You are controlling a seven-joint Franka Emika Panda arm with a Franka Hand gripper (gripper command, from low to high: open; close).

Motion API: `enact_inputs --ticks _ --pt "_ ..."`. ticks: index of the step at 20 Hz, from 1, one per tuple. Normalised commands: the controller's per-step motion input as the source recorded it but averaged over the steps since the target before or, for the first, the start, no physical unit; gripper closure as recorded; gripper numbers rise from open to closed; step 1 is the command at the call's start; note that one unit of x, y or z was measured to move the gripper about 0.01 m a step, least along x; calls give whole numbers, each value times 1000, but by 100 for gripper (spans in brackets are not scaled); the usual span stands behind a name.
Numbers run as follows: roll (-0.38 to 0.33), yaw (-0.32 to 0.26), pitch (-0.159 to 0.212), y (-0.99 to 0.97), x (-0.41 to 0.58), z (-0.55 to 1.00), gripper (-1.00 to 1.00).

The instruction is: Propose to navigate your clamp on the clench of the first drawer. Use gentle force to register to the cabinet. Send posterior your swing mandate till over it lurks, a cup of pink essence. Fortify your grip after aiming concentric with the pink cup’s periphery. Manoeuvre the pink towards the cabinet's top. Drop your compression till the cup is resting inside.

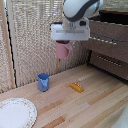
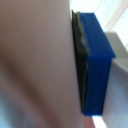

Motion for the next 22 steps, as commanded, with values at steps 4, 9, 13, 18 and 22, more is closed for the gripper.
enact_inputs --ticks 4,9,13,18,22 --pt "-95 -234 59 -172 418 960 100" --pt "-44 -230 72 -290 374 991 100" --pt "-18 -237 115 -361 306 957 100" --pt "1 -219 182 -530 95 858 100" --pt "14 -176 179 -654 40 856 100"
